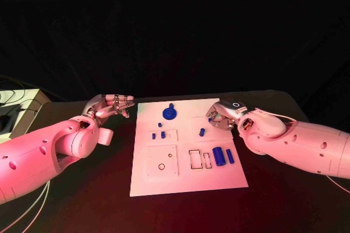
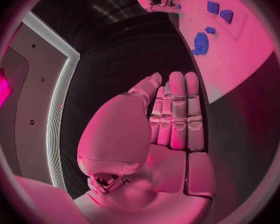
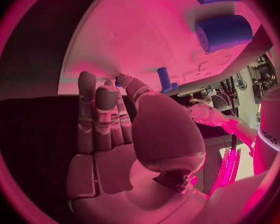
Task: Assemble the parts on the task board
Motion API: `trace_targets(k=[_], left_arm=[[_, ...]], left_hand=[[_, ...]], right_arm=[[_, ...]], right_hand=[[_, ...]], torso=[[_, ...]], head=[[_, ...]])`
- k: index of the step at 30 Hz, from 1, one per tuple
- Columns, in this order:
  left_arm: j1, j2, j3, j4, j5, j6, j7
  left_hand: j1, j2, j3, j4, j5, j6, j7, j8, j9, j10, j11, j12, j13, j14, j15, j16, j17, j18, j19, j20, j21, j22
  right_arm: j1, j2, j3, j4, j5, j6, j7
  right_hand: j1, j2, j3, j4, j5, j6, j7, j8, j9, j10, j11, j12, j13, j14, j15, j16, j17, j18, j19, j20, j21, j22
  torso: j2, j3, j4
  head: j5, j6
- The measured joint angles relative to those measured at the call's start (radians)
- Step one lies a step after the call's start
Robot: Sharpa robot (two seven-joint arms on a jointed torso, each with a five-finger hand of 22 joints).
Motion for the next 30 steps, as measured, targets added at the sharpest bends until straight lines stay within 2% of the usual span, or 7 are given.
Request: trace_targets(k=[2,7,9,15,24,28,30], left_arm=[[0.000,0.000,0.000,0.000,0.000,0.000,0.000],[0.000,0.000,0.000,-0.001,0.000,0.001,-0.002],[0.000,0.000,0.000,-0.001,0.000,0.001,-0.003],[0.000,0.000,0.000,-0.004,-0.001,0.001,-0.009],[0.000,0.001,0.000,-0.009,-0.004,0.001,-0.020],[0.000,0.000,0.000,-0.011,-0.006,0.001,-0.025],[0.000,0.000,0.000,-0.011,-0.006,0.001,-0.026]], left_hand=[[0.000,0.000,0.000,0.000,0.000,0.003,0.003,0.000,0.000,0.000,0.000,0.000,0.000,0.000,0.000,0.000,-0.001,0.000,0.002,-0.002,0.000,0.000],[0.000,0.000,0.000,0.000,0.000,0.003,0.003,0.000,0.000,0.000,0.000,0.000,0.000,0.000,0.000,0.000,-0.001,-0.001,0.004,-0.004,0.000,0.000],[0.000,0.000,0.000,0.000,0.000,0.003,0.003,0.000,0.000,0.000,0.000,0.000,0.000,0.000,0.000,0.000,-0.001,-0.001,0.004,-0.004,0.000,0.000],[0.007,0.007,-0.003,-0.003,0.000,0.003,0.003,0.000,0.000,0.000,0.000,0.003,0.000,0.000,0.000,0.000,-0.002,-0.006,0.004,-0.004,0.000,0.000],[0.012,0.012,-0.004,-0.010,0.000,0.007,0.007,0.000,0.000,0.000,0.000,0.003,0.000,0.000,0.000,0.000,-0.004,-0.007,0.003,-0.004,0.000,0.005],[0.016,0.016,-0.003,-0.017,0.000,0.007,0.007,0.000,0.000,0.000,0.000,0.003,0.000,0.000,0.000,0.000,-0.004,-0.008,0.003,-0.004,0.000,0.010],[0.016,0.016,-0.003,-0.017,0.000,0.007,0.007,0.000,0.000,0.000,0.000,0.003,0.000,0.000,0.000,0.000,-0.004,-0.008,0.003,-0.004,0.000,0.010]], right_arm=[[0.000,0.004,0.000,-0.004,-0.001,0.002,0.000],[0.002,0.010,0.002,-0.011,-0.002,0.011,0.000],[0.002,0.012,0.002,-0.012,-0.003,0.015,0.000],[0.002,0.016,0.003,-0.013,-0.003,0.027,0.000],[0.003,0.016,0.003,-0.011,-0.002,0.035,0.000],[0.003,0.015,0.003,-0.009,-0.002,0.035,-0.001],[0.003,0.014,0.003,-0.007,-0.002,0.035,-0.002]], right_hand=[[0.000,0.000,0.003,-0.003,0.000,0.004,0.003,0.000,0.000,0.000,0.000,0.000,0.000,0.000,0.000,0.003,0.000,0.006,0.004,0.003,-0.003,0.009],[0.000,0.000,0.010,-0.002,-0.002,0.025,-0.004,0.000,0.001,0.012,-0.006,0.000,0.000,0.000,0.000,0.007,0.000,0.010,0.007,0.000,-0.013,0.031],[0.000,0.001,0.029,0.000,-0.035,0.038,-0.005,0.000,0.001,0.020,-0.006,0.000,0.000,0.000,0.000,0.010,0.000,0.010,0.007,0.000,-0.013,0.041],[-0.007,0.017,0.060,0.007,-0.047,0.071,-0.017,0.000,0.002,0.039,-0.015,0.000,-0.001,-0.003,-0.004,0.017,0.000,0.003,0.020,-0.006,-0.013,0.074],[-0.020,0.065,0.122,-0.010,-0.061,0.098,-0.023,0.001,0.002,0.057,-0.022,-0.003,0.000,-0.009,-0.010,0.042,0.011,-0.007,0.034,-0.013,0.008,0.147],[-0.023,0.073,0.179,-0.026,-0.126,0.100,-0.022,0.001,0.006,0.062,-0.017,-0.006,0.001,-0.009,-0.010,0.043,0.011,-0.013,0.034,-0.013,0.008,0.172],[-0.024,0.075,0.192,-0.029,-0.141,0.102,-0.020,0.001,0.007,0.062,-0.017,-0.010,0.000,-0.009,-0.010,0.046,0.011,-0.014,0.034,-0.013,0.008,0.179]], torso=[[0.000,-0.0001,-0.0003],[0.000,-0.0001,-0.0004],[0.000,-0.0001,-0.0002],[0.000,-0.0001,-0.0001],[0.000,-0.0002,-0.0004],[0.000,0.0000,-0.0004],[0.000,0.0001,-0.0004]], head=[[0.000,0.000],[0.000,-0.001],[0.000,-0.002],[0.000,-0.006],[0.003,-0.008],[0.004,-0.009],[0.004,-0.009]])
